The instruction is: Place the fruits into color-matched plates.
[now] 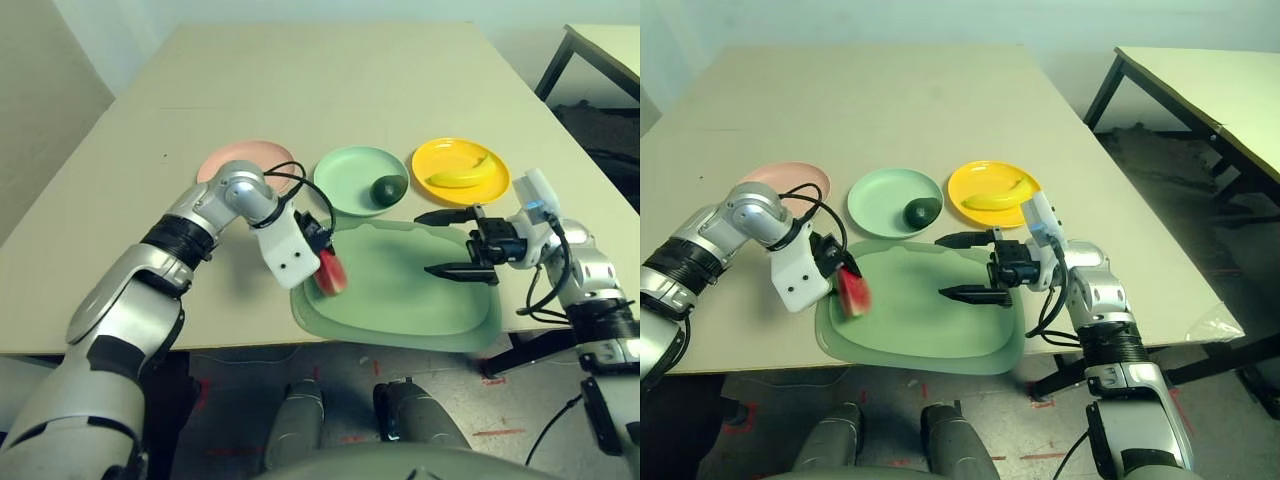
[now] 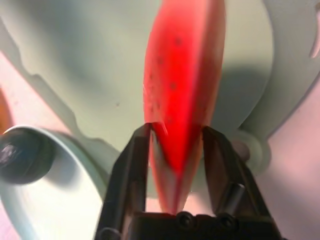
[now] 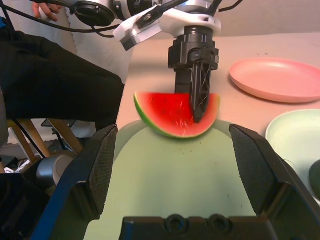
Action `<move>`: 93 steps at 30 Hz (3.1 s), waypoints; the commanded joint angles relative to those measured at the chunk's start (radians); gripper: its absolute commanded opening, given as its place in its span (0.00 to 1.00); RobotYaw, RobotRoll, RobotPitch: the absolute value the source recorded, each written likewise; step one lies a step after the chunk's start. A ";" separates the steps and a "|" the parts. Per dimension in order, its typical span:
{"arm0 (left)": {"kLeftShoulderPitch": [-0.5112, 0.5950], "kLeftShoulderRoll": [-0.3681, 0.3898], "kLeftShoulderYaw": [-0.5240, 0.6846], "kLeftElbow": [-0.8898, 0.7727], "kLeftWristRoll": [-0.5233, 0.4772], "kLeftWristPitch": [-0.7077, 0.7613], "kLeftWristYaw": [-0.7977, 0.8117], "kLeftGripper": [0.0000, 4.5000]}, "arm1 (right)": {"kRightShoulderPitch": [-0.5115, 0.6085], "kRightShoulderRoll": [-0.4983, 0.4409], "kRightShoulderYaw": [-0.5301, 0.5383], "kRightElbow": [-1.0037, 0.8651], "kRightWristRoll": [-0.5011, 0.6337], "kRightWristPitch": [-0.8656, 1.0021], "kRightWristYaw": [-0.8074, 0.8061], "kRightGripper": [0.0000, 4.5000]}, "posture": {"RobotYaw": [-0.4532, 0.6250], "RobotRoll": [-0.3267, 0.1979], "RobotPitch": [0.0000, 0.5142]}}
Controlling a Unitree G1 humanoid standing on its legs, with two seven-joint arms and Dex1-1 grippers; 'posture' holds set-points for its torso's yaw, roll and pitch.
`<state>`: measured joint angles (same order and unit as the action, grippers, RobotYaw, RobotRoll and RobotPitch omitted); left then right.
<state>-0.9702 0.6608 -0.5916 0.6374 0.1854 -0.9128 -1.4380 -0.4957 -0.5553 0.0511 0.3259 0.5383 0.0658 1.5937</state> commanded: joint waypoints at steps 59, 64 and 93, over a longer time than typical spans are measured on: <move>-0.241 0.107 0.092 0.674 0.438 0.386 0.742 0.38 | 0.082 0.059 -0.046 -0.142 -0.026 0.065 -0.259 1.00 | 0.39 0.62 0.22; -0.238 0.104 0.097 0.677 0.445 0.386 0.750 0.75 | 0.088 0.052 -0.050 -0.144 -0.025 0.066 -0.259 1.00 | 0.39 0.62 0.21; 0.121 0.058 0.756 -0.202 -0.293 1.105 0.626 1.00 | 0.090 0.005 -0.217 0.010 -0.121 -0.041 -0.562 1.00 | 0.46 0.62 0.34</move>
<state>-0.8988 0.7277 0.1192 0.5583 -0.0550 0.0938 -0.8516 -0.4360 -0.5362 -0.1336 0.3311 0.4252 0.0261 1.0625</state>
